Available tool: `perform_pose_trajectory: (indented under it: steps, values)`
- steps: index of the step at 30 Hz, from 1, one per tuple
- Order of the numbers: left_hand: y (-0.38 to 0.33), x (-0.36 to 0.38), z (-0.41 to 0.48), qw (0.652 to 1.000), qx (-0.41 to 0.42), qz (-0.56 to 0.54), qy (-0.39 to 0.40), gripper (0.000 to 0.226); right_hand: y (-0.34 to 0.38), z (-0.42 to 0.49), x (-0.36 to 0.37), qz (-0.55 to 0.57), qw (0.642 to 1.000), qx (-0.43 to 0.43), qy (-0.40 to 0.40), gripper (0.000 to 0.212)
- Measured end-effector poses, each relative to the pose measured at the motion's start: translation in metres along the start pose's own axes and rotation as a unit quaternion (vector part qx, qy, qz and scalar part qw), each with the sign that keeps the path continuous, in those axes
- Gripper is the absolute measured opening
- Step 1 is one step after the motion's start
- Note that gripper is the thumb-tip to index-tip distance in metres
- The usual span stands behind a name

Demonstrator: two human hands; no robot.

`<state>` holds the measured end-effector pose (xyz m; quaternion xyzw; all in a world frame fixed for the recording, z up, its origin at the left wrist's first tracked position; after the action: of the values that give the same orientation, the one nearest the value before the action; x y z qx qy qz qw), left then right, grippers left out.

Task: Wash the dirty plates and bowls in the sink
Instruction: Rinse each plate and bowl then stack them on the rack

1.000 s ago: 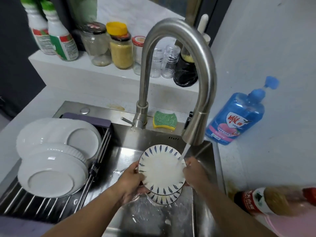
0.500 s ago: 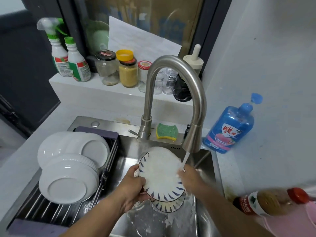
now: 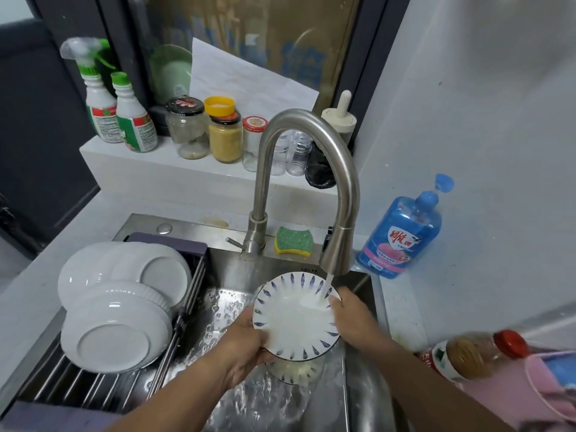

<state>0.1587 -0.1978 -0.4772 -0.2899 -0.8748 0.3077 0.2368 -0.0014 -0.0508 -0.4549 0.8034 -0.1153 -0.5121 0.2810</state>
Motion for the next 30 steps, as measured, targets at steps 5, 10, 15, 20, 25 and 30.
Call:
perform_pose_trajectory:
  steps: [5, 10, 15, 20, 25, 30]
  values:
    - [-0.008, -0.006, -0.01, 0.987, 0.094, 0.132, 0.015, 0.048, -0.007, 0.003, 0.001, 0.006, 0.998, 0.053, 0.014, 0.023]
    - [-0.017, -0.025, -0.011, 0.871, 0.266, 0.408, 0.062, 0.061, 0.001, -0.003, -0.003, 0.041, 0.988, 0.134, 0.067, 0.027]
    - [-0.025, -0.031, -0.005, 0.762, 0.375, 0.514, 0.119, 0.027, 0.02, -0.01, -0.02, 0.038, 0.968, 0.199, 0.15, 0.038]
    - [-0.041, -0.014, -0.011, 0.837, 0.312, 0.43, 0.132, 0.008, 0.031, -0.004, -0.033, 0.091, 0.958, 0.233, 0.138, 0.038]
    - [-0.047, -0.001, -0.012, 0.899, 0.244, 0.337, 0.138, 0.007, 0.046, 0.005, -0.026, 0.058, 0.994, 0.089, 0.019, 0.034]
    - [-0.04, 0.02, -0.01, 0.945, 0.165, 0.252, 0.125, 0.011, 0.068, -0.017, 0.01, -0.01, 0.99, -0.138, -0.009, 0.036]
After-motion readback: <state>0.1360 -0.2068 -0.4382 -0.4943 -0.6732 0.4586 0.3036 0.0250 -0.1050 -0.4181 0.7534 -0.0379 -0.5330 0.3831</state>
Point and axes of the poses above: each hand's wrist, its own z-axis towards the middle knuckle, its own x-axis out of the palm, y = z × x, the point moved 3 cm from there along z, towards the middle knuckle, and after that the axes turned 7 degrees about -y, right-handed, at the moved point
